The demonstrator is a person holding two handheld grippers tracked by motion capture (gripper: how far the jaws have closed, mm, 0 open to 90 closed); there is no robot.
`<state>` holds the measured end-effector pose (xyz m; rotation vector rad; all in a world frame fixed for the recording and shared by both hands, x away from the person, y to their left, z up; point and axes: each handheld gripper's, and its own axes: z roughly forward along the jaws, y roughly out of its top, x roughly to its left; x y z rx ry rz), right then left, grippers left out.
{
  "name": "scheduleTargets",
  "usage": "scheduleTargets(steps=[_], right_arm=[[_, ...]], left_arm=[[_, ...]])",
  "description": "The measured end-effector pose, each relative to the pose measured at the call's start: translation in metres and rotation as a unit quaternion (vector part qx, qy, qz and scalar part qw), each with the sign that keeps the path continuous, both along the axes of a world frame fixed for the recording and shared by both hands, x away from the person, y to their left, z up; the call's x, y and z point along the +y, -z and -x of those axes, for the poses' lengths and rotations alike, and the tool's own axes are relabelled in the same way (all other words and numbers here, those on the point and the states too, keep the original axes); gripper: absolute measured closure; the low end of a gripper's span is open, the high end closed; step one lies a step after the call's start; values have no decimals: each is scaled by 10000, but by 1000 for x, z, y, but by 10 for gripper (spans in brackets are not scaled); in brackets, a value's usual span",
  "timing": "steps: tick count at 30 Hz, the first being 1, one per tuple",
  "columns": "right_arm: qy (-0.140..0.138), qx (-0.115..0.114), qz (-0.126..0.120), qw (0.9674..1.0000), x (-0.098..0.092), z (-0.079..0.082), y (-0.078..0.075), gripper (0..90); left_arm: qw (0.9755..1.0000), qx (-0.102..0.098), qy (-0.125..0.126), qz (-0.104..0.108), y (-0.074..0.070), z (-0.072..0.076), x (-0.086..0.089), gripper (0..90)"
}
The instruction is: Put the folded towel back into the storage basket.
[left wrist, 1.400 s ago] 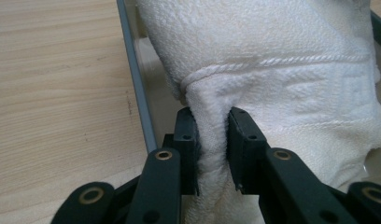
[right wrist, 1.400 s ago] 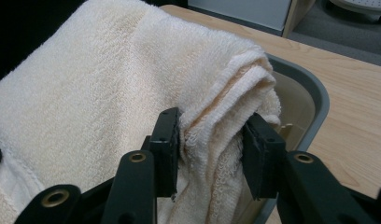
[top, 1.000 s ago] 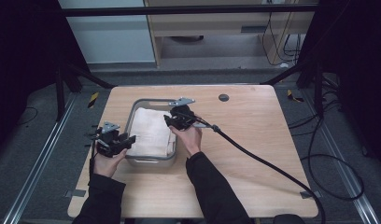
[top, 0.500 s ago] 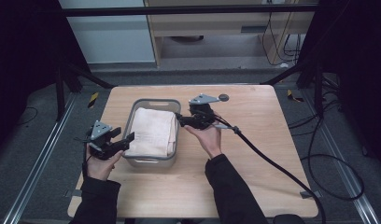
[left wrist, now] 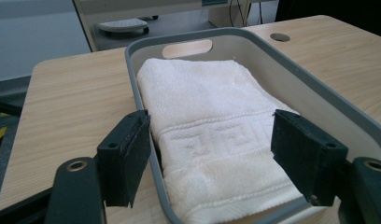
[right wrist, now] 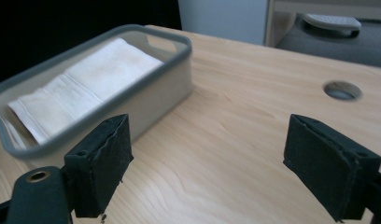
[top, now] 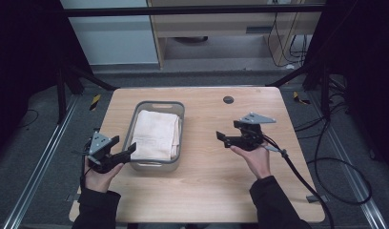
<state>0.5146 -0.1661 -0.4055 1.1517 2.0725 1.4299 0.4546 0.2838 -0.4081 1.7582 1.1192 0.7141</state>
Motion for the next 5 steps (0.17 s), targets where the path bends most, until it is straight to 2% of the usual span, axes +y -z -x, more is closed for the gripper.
scheduleTargets(steps=[1,2,3,5], right_arm=[[32,-1,-2,10000,-6,2,3,157],[173,17,-30,9998,-23,9,10,159],[173,17,-30,9998,-23,9,10,159],[275,15,-115,9996,-37,15,16,161]], left_arm=[[10000,-12,-2,6,1,3,2,280],[10000,-8,-9,19,2,5,4,280],[10000,-9,-13,37,3,6,6,280],[10000,7,-33,27,7,11,11,282]])
